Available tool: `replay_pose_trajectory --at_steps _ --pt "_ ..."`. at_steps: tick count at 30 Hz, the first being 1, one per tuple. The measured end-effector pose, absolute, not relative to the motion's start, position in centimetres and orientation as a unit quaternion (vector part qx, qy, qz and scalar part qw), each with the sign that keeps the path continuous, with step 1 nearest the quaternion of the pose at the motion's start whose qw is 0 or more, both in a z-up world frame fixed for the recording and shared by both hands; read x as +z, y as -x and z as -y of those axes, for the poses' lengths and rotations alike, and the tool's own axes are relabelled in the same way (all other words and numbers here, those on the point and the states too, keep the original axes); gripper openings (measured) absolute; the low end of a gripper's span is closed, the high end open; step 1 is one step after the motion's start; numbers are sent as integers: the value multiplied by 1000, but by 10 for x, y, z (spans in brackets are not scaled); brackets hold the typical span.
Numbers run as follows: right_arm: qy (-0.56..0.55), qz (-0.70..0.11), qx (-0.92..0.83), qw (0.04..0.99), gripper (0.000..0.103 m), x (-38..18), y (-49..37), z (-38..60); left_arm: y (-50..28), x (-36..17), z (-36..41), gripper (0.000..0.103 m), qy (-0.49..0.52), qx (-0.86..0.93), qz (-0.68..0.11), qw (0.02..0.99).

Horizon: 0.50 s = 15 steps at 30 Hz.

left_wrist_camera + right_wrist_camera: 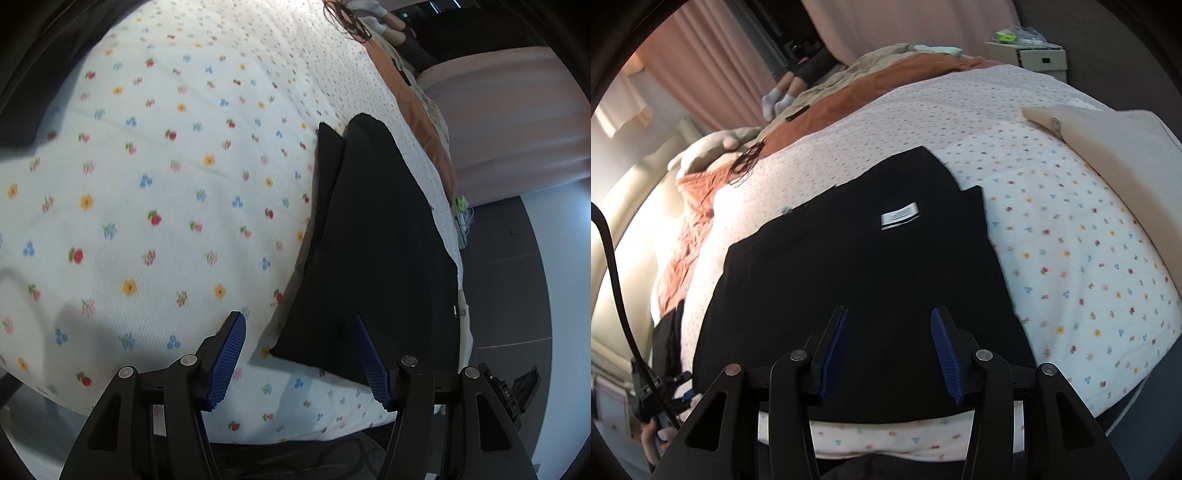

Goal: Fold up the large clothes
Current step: 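Grasp the folded edge of the black shirt with both tools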

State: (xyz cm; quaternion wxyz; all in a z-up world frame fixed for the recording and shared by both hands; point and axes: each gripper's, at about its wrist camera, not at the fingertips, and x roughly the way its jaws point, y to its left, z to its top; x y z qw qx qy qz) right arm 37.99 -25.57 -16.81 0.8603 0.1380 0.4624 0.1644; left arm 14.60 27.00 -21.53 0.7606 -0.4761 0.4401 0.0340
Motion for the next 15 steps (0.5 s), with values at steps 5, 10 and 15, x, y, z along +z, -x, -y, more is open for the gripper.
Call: replay_pose_trajectory --at_steps 5,10,15 --pt "-128 -476 193 849 46 -170 -373 225 -145 -222 -270 62 499 12 -427 754" --pt "-107 -497 230 830 46 -174 -361 187 -164 -226 -261 62 501 -9 -422 756" --pt "-86 -508 255 818 46 -175 -352 154 -183 -228 -253 62 500 -14 -417 759"
